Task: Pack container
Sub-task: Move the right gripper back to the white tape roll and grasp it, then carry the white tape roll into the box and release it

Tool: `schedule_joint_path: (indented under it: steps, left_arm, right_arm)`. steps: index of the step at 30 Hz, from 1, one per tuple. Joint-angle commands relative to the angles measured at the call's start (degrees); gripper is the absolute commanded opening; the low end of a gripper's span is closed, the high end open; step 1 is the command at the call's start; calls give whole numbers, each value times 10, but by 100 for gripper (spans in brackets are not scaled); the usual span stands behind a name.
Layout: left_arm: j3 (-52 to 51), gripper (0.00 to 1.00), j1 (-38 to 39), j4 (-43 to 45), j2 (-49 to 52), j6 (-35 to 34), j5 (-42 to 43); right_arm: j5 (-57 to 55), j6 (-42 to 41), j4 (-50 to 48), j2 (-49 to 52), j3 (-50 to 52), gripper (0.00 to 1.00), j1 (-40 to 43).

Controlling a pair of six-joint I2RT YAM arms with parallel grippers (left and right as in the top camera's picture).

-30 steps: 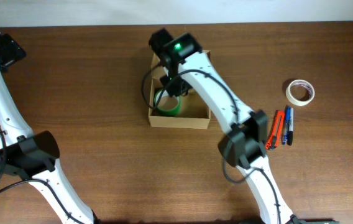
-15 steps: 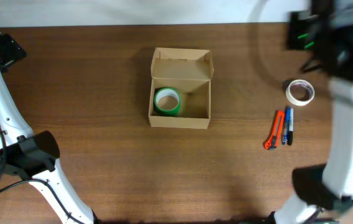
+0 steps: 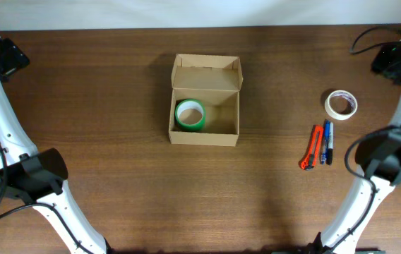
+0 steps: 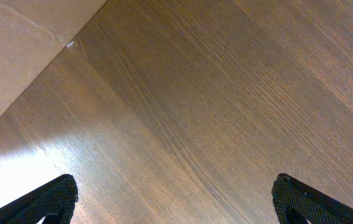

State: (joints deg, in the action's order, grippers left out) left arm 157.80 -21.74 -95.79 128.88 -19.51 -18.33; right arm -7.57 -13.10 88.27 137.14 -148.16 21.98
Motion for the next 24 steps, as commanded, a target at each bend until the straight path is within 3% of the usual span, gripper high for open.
schedule_joint_path:
  steps: [1,12,24]
  left_arm:
    - [-4,100,-4,1,-16,-8,4]
    - [-4,100,-4,1,-16,-8,4]
    - [-4,100,-4,1,-16,-8,4]
  right_arm:
    - [24,-9,2,48,1,47,-6]
    - [22,14,-1,115,8,47,-2]
    - [35,50,-62,115,124,47,21]
